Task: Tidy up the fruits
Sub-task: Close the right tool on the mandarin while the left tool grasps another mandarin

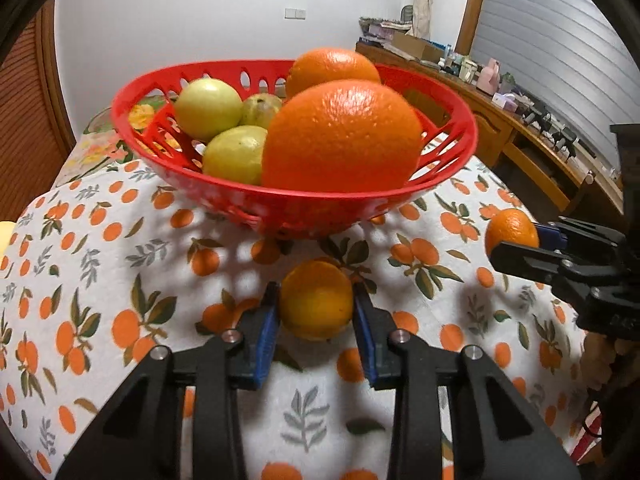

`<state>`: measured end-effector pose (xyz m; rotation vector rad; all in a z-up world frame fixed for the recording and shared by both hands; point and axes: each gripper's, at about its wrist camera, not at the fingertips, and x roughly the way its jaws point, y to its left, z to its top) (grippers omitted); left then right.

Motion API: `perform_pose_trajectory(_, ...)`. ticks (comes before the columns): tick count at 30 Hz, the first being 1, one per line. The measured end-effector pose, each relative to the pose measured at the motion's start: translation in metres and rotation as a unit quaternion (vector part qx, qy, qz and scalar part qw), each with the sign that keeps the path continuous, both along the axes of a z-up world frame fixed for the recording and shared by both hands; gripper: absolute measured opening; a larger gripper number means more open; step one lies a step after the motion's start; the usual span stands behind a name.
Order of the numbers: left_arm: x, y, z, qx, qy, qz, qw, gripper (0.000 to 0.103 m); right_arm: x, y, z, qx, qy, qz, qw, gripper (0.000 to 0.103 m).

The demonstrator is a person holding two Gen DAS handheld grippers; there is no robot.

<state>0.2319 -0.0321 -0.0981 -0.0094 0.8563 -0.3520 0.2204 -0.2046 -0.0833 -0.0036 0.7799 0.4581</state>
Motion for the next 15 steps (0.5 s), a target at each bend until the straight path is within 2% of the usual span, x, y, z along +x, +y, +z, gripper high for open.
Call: perform_pose_trajectory(15,-0.031,0.025,0.035,-0.022,-0.038,0.011,0.999,0.033,-0.009,0.011,0.033,0.006,-0.034,0.012,0.999,0.043)
